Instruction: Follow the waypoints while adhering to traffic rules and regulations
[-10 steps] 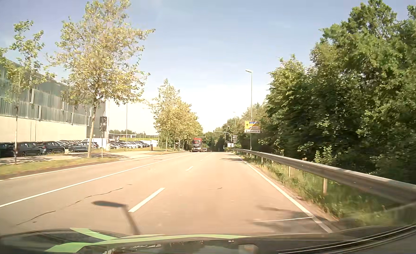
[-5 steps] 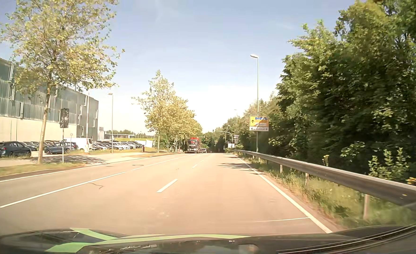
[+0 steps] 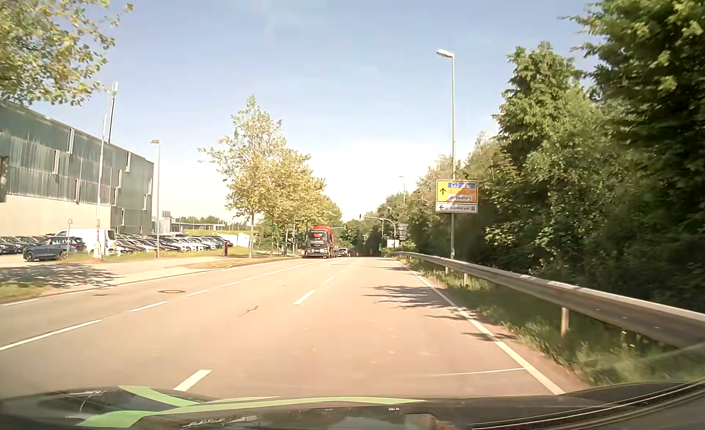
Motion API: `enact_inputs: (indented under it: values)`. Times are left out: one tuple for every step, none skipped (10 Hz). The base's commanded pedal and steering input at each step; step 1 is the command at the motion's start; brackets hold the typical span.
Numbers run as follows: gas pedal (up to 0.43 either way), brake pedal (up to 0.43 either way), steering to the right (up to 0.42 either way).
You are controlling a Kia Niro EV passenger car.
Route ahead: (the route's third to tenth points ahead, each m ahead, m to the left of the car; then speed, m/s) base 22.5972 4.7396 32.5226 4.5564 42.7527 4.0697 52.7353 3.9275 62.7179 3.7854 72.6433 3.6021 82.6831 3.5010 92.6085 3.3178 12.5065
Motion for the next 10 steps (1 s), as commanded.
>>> enact_inputs:
  values:
    - [0.000,0.000,0.000]
    - [0.000,0.000,0.000]
    - [0.000,0.000,0.000]
    - [0.000,0.000,0.000]
    - [0.000,0.000,0.000]
    - [0.000,0.000,0.000]
    - [0.000,0.000,0.000]
    - [0.000,0.000,0.000]
    - [0.000,0.000,0.000]
    - [0.000,0.000,0.000]
